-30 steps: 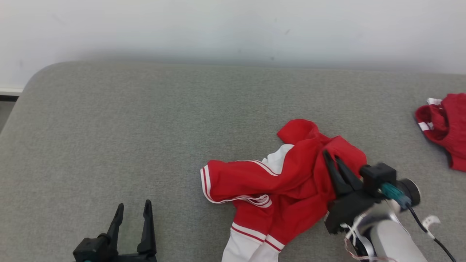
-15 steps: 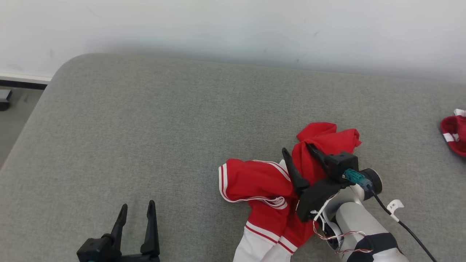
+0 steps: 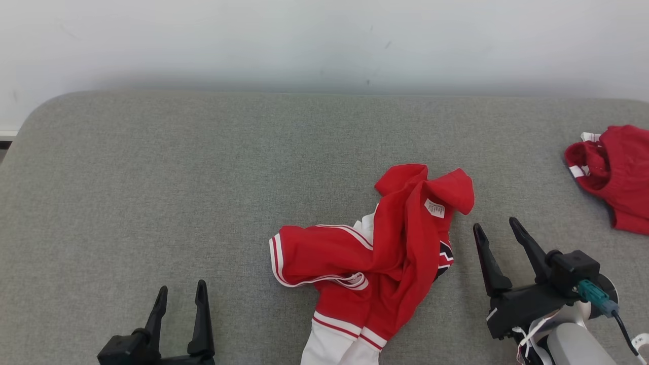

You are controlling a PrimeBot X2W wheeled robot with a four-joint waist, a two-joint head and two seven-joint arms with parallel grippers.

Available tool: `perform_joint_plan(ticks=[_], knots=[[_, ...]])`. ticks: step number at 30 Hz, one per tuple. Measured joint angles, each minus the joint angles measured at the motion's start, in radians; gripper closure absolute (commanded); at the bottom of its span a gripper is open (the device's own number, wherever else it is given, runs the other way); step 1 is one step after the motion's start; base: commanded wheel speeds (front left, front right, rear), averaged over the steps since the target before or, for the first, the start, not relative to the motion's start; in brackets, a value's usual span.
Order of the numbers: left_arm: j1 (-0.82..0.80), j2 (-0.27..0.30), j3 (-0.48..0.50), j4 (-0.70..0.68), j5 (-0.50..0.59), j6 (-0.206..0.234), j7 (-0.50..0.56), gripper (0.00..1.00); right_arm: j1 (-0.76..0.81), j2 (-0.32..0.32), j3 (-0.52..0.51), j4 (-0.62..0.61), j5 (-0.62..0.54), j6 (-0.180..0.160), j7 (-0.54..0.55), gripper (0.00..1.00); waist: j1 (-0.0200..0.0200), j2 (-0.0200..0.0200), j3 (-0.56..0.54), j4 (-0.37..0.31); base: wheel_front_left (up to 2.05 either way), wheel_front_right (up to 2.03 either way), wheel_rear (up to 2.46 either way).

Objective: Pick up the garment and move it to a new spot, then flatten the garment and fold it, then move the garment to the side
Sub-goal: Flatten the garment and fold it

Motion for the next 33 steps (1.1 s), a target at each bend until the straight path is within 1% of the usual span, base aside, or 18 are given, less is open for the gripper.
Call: perform_joint_plan(ticks=[4, 6, 10, 13, 14, 15, 16, 22, 27, 30, 32, 33], knots=[[0.002, 0.0, 0.005, 0.001, 0.007, -0.003, 0.0, 0.0, 0.02, 0.002, -0.022, -0.007, -0.006, 0.0, 0.0, 0.0, -0.0001, 0.0, 0.003, -0.004, 0.0, 0.0, 0.0], [0.001, 0.0, -0.001, 0.002, 0.008, -0.007, 0.0, 0.0, 0.012, 0.007, -0.023, 0.009, -0.016, 0.0, -0.001, 0.0, 0.0, 0.0, 0.007, 0.001, 0.0, 0.0, 0.0], [-0.002, 0.0, -0.01, 0.003, 0.008, -0.007, 0.0, 0.0, -0.044, 0.023, -0.008, 0.062, -0.038, 0.0, -0.002, 0.0, 0.0, -0.0001, 0.011, 0.019, 0.0, 0.0, 0.0], [-0.003, 0.0, -0.016, 0.006, 0.008, -0.007, 0.0, 0.0, -0.091, 0.027, -0.004, 0.14, -0.056, 0.0, -0.002, 0.0, 0.0, 0.0, 0.015, 0.036, 0.0, 0.0, 0.0], [-0.003, 0.0, -0.017, 0.007, 0.008, -0.007, 0.0, 0.0, -0.105, 0.028, -0.004, 0.169, -0.057, 0.0, -0.002, 0.24, 0.0, 0.0, 0.016, 0.042, 0.0, 0.0, 0.0], [-0.002, 0.0, -0.018, 0.007, 0.008, -0.006, 0.0, 0.0, -0.117, 0.027, -0.004, 0.198, -0.057, 0.0, -0.002, 0.63, 0.0, 0.0, 0.017, 0.048, 0.0, 0.0, 0.0], [-0.002, 0.0, -0.017, 0.007, 0.008, -0.006, 0.0, 0.0, -0.129, 0.027, -0.002, 0.217, -0.057, 0.0, -0.002, 1.0, 0.0, 0.0, 0.017, 0.053, 0.0, 0.0, 0.0], [0.001, 0.0, -0.008, 0.008, 0.008, 0.001, 0.0, 0.0, -0.185, 0.039, 0.018, 0.284, -0.056, 0.0, -0.002, 1.0, 0.0, 0.0, 0.014, 0.055, 0.0, 0.0, 0.0], [0.007, 0.0, -0.009, 0.012, 0.008, 0.001, 0.0, 0.0, -0.181, 0.041, 0.053, 0.26, -0.027, 0.0, -0.002, 1.0, 0.0, 0.0, 0.002, 0.041, 0.0, 0.0, 0.0], [0.023, 0.0, -0.008, 0.014, 0.008, 0.002, 0.0, 0.0, -0.145, 0.015, 0.106, 0.212, 0.022, 0.0, 0.001, 1.0, -0.0001, 0.0, -0.01, 0.027, 0.0, 0.0, 0.0], [0.031, 0.0, -0.004, 0.015, 0.007, 0.002, 0.0, 0.0, -0.108, -0.027, 0.142, 0.16, 0.056, 0.0, 0.031, 1.0, 0.0, 0.0, -0.017, 0.013, 0.0, 0.0, 0.0], [0.036, 0.0, -0.003, 0.014, 0.007, 0.003, 0.0, 0.0, -0.092, -0.053, 0.145, 0.126, 0.069, 0.0, 0.045, 1.0, 0.0, 0.0, -0.02, 0.005, 0.0, 0.0, 0.0]])
